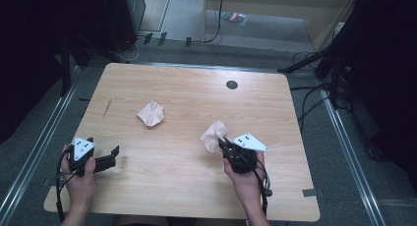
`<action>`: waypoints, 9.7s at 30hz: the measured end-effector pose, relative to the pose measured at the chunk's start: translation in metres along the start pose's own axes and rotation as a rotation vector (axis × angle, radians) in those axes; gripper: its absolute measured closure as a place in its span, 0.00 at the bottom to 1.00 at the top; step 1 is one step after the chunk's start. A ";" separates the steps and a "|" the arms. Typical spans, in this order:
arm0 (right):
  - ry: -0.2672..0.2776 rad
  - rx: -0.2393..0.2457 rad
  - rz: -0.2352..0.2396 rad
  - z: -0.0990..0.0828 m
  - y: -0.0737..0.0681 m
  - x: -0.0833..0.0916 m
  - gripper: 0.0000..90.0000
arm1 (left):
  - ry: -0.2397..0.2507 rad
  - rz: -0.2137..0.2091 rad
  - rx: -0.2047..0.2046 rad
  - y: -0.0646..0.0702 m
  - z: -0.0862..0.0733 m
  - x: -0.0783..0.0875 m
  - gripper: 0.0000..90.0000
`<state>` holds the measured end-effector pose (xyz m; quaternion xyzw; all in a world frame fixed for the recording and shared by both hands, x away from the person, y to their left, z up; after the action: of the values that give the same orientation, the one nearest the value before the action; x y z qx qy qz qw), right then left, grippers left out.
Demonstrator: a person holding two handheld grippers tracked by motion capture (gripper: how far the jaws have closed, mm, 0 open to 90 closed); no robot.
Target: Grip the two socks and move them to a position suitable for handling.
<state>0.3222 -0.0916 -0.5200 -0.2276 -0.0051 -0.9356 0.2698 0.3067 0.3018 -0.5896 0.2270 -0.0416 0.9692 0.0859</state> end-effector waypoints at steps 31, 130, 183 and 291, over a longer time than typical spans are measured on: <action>-0.108 0.157 0.217 -0.035 -0.097 -0.014 0.94 | 0.093 -0.192 0.018 0.068 0.022 0.025 0.06; -0.092 0.085 0.266 0.009 -0.100 0.013 0.98 | 0.157 -0.104 -0.417 0.164 0.031 0.034 1.00; -0.285 0.068 0.141 -0.057 -0.028 0.016 0.95 | -0.090 -0.472 -0.153 0.166 0.005 0.032 1.00; -0.261 -0.112 0.031 -0.024 -0.044 -0.060 0.72 | -0.051 -0.232 0.186 0.085 0.026 -0.018 0.47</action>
<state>0.3351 -0.0268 -0.5624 -0.3621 0.0155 -0.8926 0.2680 0.3182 0.2129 -0.5775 0.2617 0.0725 0.9464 0.1750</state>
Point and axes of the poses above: each handheld gripper's, and its own axes: x roughly backward along the jaws, z roughly out of its top, y roughly to its right, the point moved 8 cm from there along -x, roughly forward along the jaws, and after that the axes turned 3 degrees about y, right-handed, at the moved point
